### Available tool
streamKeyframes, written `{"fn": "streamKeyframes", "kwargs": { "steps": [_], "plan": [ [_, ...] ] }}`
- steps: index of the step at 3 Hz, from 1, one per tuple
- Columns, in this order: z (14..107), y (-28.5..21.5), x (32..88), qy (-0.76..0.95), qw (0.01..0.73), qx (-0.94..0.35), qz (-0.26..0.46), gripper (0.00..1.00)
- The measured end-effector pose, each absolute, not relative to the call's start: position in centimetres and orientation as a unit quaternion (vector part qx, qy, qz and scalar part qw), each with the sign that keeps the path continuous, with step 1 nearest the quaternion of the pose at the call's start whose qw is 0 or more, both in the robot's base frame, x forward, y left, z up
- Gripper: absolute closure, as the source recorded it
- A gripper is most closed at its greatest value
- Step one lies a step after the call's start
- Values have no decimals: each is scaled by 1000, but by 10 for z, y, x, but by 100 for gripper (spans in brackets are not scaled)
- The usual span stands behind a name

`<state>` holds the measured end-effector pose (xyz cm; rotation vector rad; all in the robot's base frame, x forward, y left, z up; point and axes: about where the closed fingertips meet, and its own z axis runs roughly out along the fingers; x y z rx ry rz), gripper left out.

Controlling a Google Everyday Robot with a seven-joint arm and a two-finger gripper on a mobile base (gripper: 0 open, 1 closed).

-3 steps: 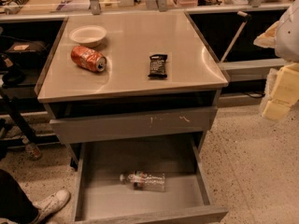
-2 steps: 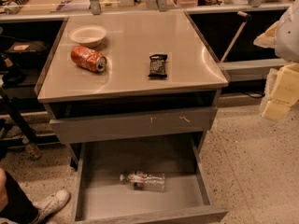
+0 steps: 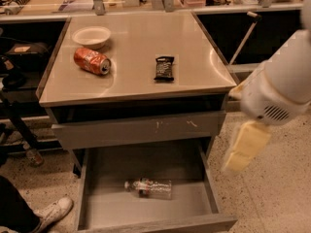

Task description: Pick water bottle from middle drawer and place on counter

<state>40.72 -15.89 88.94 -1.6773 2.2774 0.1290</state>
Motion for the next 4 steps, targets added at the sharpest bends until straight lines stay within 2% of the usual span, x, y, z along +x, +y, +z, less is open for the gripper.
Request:
{"fn": "streamKeyframes", "kwargs": {
  "steps": [1, 3, 4],
  "plan": [
    [827, -125, 385, 797, 123, -584, 93, 0],
    [811, -119, 376, 791, 110, -592, 111, 0],
    [757, -90, 370, 794, 91, -582, 149, 0]
  ]
}}
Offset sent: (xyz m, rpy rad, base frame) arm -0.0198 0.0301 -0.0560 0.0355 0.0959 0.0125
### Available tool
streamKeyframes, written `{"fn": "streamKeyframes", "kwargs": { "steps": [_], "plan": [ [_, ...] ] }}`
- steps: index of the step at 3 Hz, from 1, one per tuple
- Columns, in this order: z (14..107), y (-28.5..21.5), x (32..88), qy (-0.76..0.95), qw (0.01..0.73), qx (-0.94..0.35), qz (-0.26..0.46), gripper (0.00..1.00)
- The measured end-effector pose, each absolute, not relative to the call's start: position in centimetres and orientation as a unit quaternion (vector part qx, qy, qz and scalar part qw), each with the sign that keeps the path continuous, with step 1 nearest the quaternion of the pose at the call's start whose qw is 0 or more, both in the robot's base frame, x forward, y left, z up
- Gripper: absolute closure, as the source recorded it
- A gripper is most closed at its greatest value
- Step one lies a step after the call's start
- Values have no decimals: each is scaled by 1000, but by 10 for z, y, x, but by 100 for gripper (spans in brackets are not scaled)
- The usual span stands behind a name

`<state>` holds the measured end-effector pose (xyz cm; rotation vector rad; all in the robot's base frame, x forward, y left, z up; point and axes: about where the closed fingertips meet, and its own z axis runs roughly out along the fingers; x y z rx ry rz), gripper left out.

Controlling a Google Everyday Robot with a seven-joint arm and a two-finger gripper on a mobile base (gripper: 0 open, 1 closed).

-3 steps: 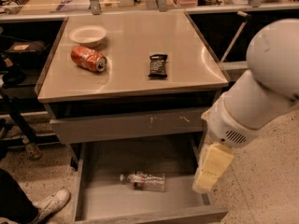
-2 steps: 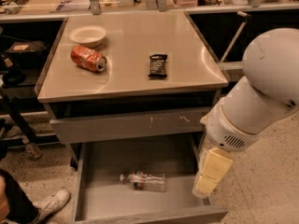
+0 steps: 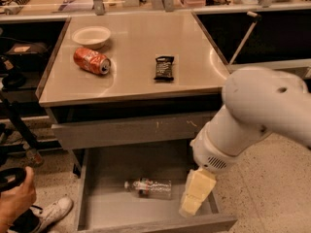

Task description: Pick water bottle from middle drawer and place on counter

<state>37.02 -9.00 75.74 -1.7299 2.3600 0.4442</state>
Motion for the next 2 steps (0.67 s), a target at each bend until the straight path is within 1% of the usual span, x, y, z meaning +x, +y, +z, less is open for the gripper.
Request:
{"fn": "streamKeyframes", "kwargs": {
  "steps": [2],
  "plan": [
    [656, -50, 399, 815, 81, -550, 166, 0]
  ]
}}
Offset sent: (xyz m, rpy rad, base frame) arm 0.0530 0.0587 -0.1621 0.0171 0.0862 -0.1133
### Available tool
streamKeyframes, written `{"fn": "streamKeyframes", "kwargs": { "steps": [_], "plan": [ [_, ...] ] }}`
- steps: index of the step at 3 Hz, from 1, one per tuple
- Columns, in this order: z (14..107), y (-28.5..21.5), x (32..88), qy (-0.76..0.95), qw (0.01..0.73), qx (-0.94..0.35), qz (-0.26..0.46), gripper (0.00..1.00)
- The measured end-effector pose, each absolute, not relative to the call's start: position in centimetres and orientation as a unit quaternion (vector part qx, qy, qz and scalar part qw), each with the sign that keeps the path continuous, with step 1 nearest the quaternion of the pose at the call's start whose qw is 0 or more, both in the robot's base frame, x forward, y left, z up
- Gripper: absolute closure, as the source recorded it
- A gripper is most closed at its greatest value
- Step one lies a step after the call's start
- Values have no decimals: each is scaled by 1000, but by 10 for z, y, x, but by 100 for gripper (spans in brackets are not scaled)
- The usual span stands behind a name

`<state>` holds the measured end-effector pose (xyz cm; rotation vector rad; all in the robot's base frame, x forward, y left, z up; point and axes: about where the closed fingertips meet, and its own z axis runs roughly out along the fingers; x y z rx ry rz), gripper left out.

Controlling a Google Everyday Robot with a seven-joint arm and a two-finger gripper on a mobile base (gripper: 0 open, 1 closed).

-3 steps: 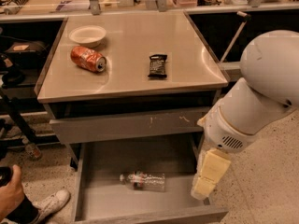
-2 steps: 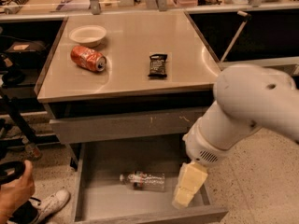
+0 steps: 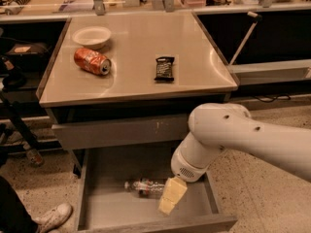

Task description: Pick water bottle from middle drawer and place on counter

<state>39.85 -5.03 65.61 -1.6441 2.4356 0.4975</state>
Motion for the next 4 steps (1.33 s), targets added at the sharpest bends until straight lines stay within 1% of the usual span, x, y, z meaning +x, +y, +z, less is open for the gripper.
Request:
{"fn": "streamKeyframes", "kwargs": {
  "steps": [2, 3, 4],
  "plan": [
    [636, -47, 406, 817, 92, -539, 181, 0],
    [606, -53, 432, 820, 120, -525, 193, 0],
    [555, -53, 465, 812, 137, -527, 209, 0]
  ]
}}
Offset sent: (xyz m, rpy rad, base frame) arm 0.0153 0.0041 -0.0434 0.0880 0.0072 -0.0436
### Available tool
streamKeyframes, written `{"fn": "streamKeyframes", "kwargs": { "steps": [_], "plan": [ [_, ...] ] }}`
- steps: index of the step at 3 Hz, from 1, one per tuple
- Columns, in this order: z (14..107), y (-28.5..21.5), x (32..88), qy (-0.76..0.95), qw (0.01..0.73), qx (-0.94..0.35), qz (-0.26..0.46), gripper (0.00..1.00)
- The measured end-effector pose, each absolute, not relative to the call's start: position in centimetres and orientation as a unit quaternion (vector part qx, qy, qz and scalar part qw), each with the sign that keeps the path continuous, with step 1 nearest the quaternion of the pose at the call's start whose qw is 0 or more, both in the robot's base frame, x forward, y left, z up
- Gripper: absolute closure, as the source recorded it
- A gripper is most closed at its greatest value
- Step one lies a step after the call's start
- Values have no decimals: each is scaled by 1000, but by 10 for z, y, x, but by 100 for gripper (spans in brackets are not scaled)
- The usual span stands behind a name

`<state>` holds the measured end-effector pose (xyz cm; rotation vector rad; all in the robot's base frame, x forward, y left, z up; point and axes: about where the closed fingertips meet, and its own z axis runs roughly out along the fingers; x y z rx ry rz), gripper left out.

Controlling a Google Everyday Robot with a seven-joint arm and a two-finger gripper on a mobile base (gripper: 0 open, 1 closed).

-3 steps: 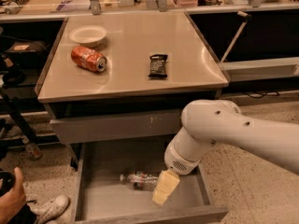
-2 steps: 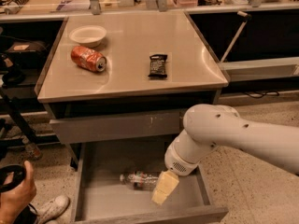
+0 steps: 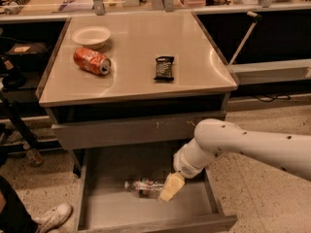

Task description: Pick water bottle from middle drawer and place on counter

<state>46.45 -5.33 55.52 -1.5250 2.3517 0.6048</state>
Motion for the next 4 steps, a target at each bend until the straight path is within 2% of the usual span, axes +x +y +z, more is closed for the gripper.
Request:
{"fn": "streamKeyframes", "kwargs": {
  "steps": [2, 4],
  "plan": [
    [544, -49, 459, 806, 141, -528, 228, 0],
    [487, -24, 476, 796, 150, -528, 254, 0]
  ]
}}
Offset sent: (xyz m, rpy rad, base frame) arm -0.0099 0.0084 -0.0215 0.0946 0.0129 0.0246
